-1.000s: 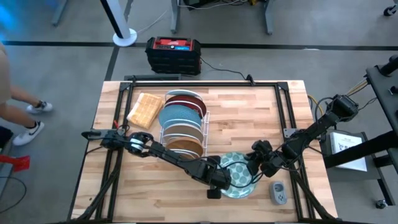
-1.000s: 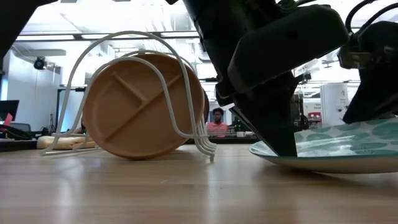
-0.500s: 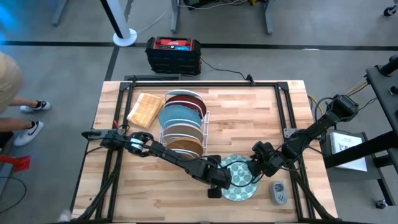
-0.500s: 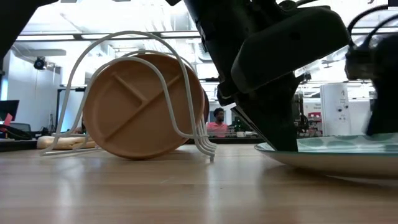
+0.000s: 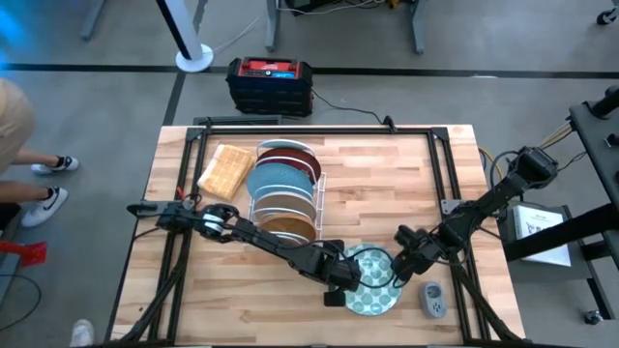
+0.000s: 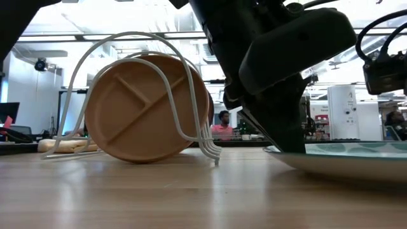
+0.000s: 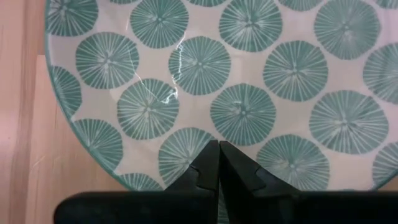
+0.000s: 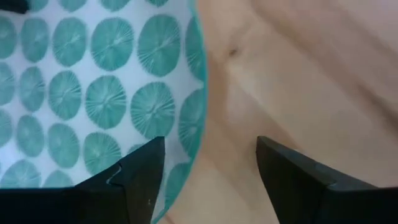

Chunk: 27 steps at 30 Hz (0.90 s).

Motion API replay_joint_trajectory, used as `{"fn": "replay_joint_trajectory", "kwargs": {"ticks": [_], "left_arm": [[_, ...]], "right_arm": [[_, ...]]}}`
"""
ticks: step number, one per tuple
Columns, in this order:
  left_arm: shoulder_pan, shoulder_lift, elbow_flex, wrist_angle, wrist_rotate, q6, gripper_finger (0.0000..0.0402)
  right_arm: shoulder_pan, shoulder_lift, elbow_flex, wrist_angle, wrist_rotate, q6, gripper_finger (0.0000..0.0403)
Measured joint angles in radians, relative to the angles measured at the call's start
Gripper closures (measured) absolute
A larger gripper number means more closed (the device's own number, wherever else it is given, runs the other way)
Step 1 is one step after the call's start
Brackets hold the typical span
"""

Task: Sort dishes
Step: Put the green plate into the dishwasher rack

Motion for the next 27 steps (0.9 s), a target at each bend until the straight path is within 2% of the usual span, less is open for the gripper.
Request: {"fn": "replay_joint_trajectory", "kwargs": {"ticks": [7,11,15,18,22,27], "left_arm": [[0.002,0.0,-0.011,0.007,0.002,0.0,0.0401],[0.002,-0.002,-0.033,0.03,0.001,0.0,0.0401],[0.004,-0.004,-0.057,0.055,0.006,-0.001,0.0401],[0.005,-0.004,-0.058,0.057,0.007,-0.001,0.0401],[0.009,-0.004,-0.058,0.058,0.012,0.002,0.0401],[0.016,-0.004,-0.058,0.061,0.016,0.003,0.0402]], "right_arm": [[0.012,0.0,-0.027,0.126,-0.043,0.023,0.0143],[0.018,0.003,-0.087,0.336,-0.044,0.042,0.014],[0.018,0.003,-0.185,0.607,0.02,0.069,0.0149],[0.018,0.003,-0.241,0.706,0.077,0.086,0.0162],[0.017,0.003,-0.262,0.738,0.113,0.099,0.0191],[0.017,0.009,-0.25,0.738,0.119,0.071,0.0256]]}}
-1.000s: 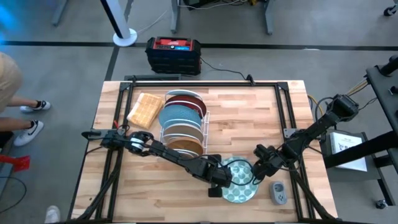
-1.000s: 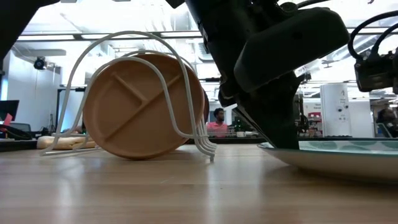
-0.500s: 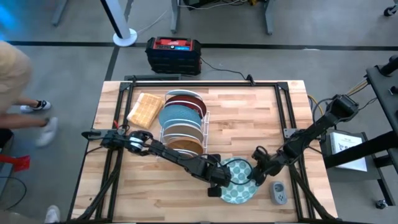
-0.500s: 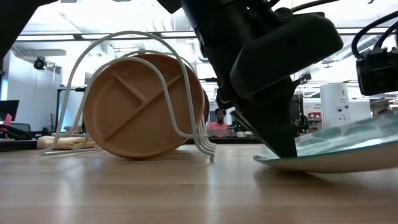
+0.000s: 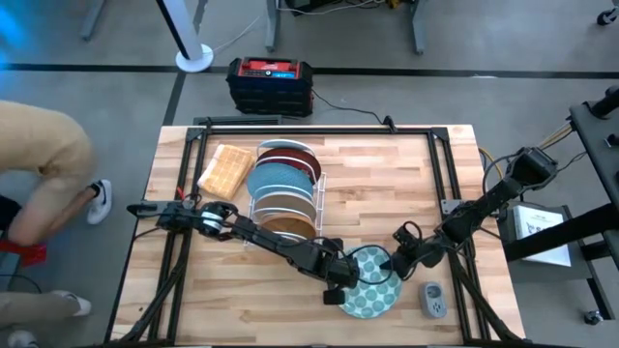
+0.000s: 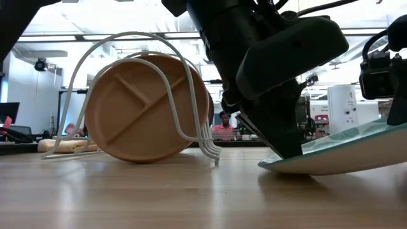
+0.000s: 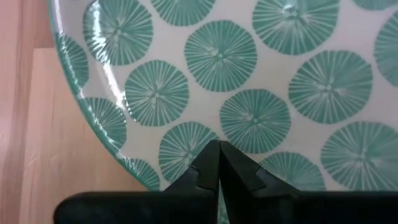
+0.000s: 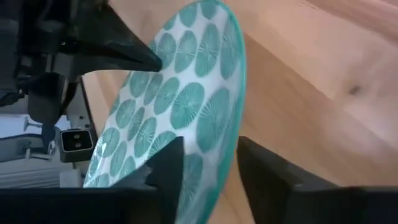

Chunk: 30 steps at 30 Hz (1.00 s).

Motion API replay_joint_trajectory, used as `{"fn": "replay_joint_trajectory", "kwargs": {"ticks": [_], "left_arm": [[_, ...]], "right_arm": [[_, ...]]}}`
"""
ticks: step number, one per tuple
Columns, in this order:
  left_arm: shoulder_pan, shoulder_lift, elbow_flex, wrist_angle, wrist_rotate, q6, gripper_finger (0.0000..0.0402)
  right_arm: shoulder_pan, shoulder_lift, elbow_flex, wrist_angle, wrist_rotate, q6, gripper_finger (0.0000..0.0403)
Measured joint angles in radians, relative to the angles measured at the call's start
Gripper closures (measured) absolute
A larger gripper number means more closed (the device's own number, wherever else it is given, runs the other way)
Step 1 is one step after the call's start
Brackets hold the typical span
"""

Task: Sort dishes
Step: Put the green plate into the dishwasher rack

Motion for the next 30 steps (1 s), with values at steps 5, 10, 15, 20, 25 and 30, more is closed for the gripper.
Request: {"fn": "replay_joint_trajectory", "kwargs": {"ticks": [5,10,15,20,25,30], "left_arm": [[0.001,0.0,-0.001,0.009,0.0,-0.001,0.0402],[0.0,-0.002,-0.001,0.016,-0.001,-0.003,0.0401],[0.0,-0.009,-0.002,0.023,-0.007,-0.002,0.0402],[-0.001,-0.034,0.009,0.017,-0.024,0.024,0.0402],[-0.015,-0.033,0.071,-0.055,-0.061,0.056,0.0402],[-0.029,-0.029,0.122,-0.119,-0.137,0.056,0.0401]], "right_arm": [[-0.002,0.0,0.009,-0.011,0.016,-0.03,0.0349],[-0.003,0.001,0.001,-0.014,0.037,-0.019,0.0389],[-0.001,0.0,-0.002,-0.024,0.041,-0.027,0.0397],[-0.001,-0.004,-0.002,-0.025,0.047,-0.057,0.04],[0.0,-0.014,-0.002,-0.027,0.049,-0.078,0.0401],[0.0,-0.018,-0.002,-0.024,0.054,-0.099,0.0402]]}}
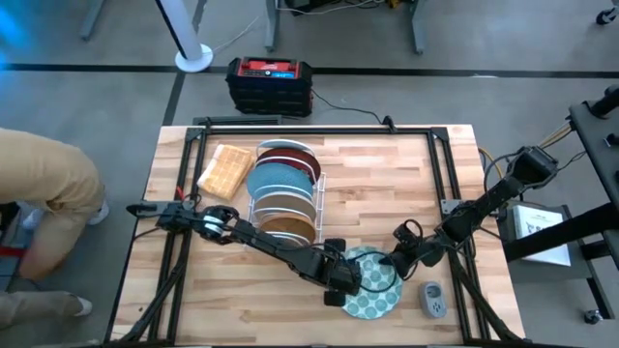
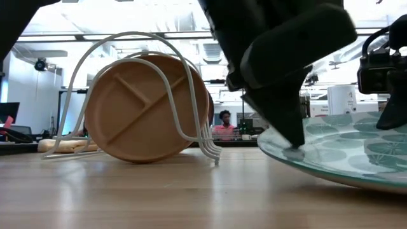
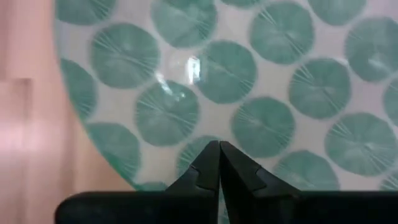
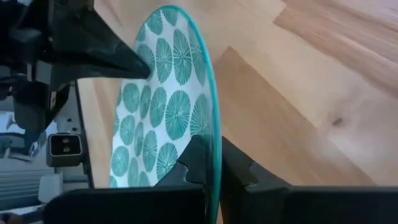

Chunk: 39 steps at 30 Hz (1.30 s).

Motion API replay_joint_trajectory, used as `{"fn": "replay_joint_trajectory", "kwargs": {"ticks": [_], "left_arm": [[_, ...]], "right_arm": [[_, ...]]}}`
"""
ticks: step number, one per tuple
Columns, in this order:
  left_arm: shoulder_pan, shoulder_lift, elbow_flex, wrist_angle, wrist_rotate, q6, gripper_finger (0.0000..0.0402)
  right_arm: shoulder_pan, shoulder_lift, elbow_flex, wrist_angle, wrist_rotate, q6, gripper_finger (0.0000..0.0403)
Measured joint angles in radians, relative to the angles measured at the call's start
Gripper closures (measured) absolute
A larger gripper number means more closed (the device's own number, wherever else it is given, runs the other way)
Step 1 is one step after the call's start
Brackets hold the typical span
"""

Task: Sort dishes
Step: Put the green plate into the dishwasher rack

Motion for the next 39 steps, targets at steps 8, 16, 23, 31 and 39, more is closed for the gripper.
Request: {"fn": "replay_joint_trajectory", "kwargs": {"ticks": [8,16,23,31,39], "left_arm": [[-0.003,0.0,0.049,-0.013,-0.021,-0.01,0.0351],[-0.024,-0.002,0.148,-0.11,-0.038,0.032,0.0293],[-0.075,-0.004,0.276,-0.241,-0.161,0.094,0.0286],[-0.127,-0.095,0.29,-0.39,-0.374,0.062,0.0288],[-0.173,-0.22,0.288,-0.538,-0.525,0.052,0.0288]], "right_arm": [[0.001,0.0,0.002,0.003,-0.003,-0.017,0.0402],[0.001,-0.005,0.001,0.011,0.009,-0.046,0.0402],[0.005,-0.052,0.0,0.015,0.062,-0.146,0.0402],[0.005,-0.162,0.044,0.002,0.156,-0.365,0.0402],[0.005,-0.269,0.093,0.008,0.255,-0.599,0.0402]]}}
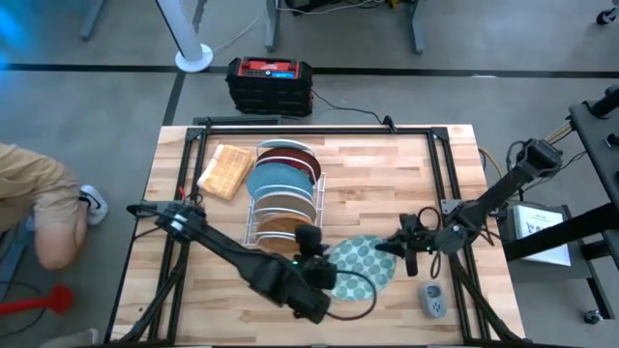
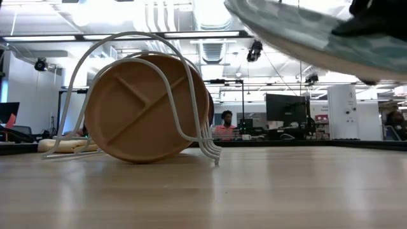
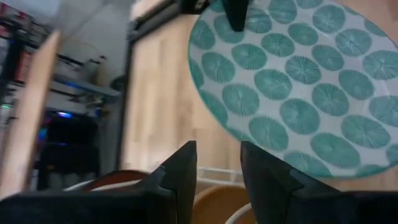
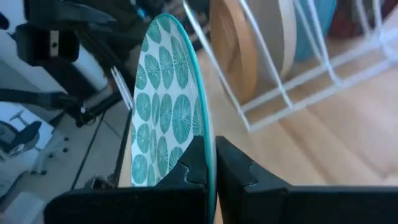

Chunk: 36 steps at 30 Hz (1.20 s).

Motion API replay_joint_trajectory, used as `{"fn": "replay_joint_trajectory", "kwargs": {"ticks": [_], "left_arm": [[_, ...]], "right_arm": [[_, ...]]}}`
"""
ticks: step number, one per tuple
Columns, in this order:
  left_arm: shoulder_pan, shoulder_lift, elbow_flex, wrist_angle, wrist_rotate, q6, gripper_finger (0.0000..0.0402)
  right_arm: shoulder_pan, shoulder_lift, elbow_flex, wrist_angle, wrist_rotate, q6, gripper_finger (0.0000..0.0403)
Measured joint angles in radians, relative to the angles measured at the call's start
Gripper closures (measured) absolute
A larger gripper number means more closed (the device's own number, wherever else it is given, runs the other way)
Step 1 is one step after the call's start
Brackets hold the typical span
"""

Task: Sort dishes
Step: Put the green plate into the dishwasher rack

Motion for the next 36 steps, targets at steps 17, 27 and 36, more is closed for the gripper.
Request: {"fn": "replay_joint_trajectory", "kwargs": {"ticks": [17,27,36], "left_arm": [[-0.025,-0.52,-0.533,-0.172,-0.362,-0.289,0.0288],[0.037,-0.876,-1.017,0.213,-0.483,-0.17,0.0288],[0.204,-1.036,-1.234,0.694,-0.448,0.263,0.0288]], "right_arm": [[-0.001,-0.155,0.098,-0.037,0.439,-0.484,0.0403],[-0.171,-0.265,0.139,0.105,0.525,-0.95,0.0403],[-0.516,-0.316,0.143,0.177,0.091,-1.036,0.0403]]}}
